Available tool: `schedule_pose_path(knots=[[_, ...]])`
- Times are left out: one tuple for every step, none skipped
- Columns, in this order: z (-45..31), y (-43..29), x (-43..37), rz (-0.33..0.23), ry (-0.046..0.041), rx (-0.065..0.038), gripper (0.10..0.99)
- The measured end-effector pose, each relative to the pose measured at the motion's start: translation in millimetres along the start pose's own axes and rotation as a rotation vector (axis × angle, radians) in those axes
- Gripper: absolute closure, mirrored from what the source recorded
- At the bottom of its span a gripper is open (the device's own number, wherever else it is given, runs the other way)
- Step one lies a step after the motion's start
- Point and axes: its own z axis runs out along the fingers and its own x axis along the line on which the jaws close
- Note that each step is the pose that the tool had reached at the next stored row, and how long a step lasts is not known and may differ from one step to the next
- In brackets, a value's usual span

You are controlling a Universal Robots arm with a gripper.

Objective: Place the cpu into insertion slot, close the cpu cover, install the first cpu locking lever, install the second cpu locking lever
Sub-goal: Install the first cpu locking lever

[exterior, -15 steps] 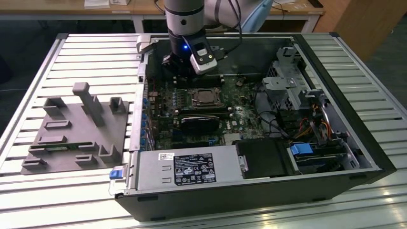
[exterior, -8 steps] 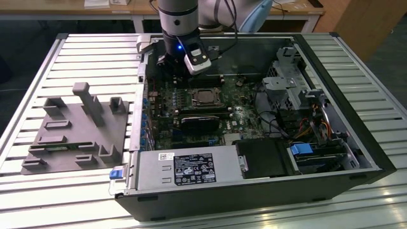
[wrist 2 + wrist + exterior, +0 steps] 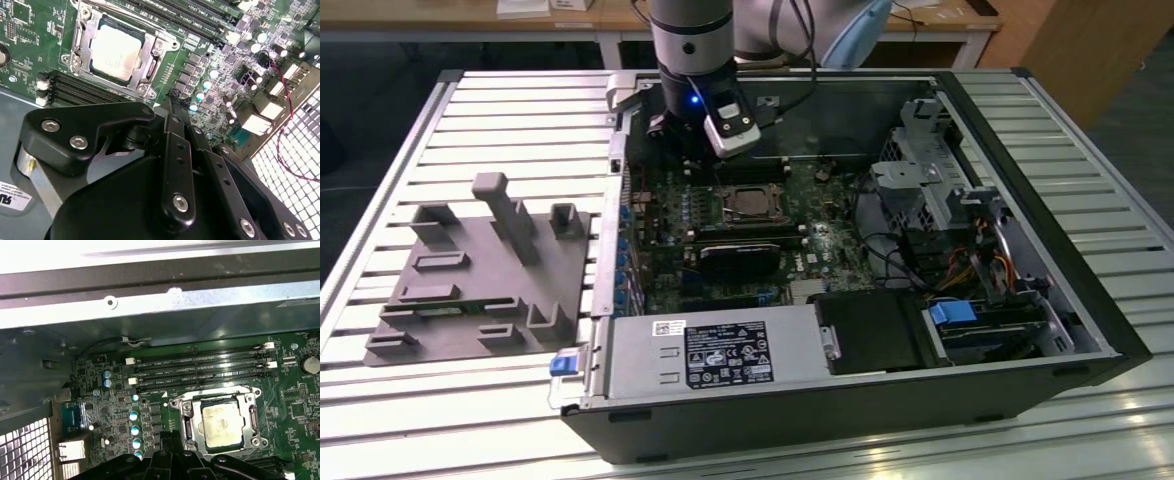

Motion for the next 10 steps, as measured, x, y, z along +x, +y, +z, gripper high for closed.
schedule_pose_path(knots=[[0.0,0.0,0.0,0.000,0.0000,0.000,0.984],[0.0,0.0,0.1,0.000,0.0000,0.000,0.984],[0.0,0.0,0.1,0.000,0.0009,0.000,0.984],[0.1,-0.1,-0.1,0.001,0.0110,0.001,0.984],[0.3,-0.1,-0.2,0.002,0.0279,0.004,0.984],[0.5,0.0,-0.3,0.003,0.0419,0.006,0.984],[0.5,0.0,-0.3,0.004,0.0487,0.007,0.984],[0.4,-0.1,-0.3,0.004,0.0496,0.008,0.984],[0.4,-0.1,-0.2,0.004,0.0499,0.008,0.984],[0.4,-0.1,-0.2,0.004,0.0501,0.008,0.984]])
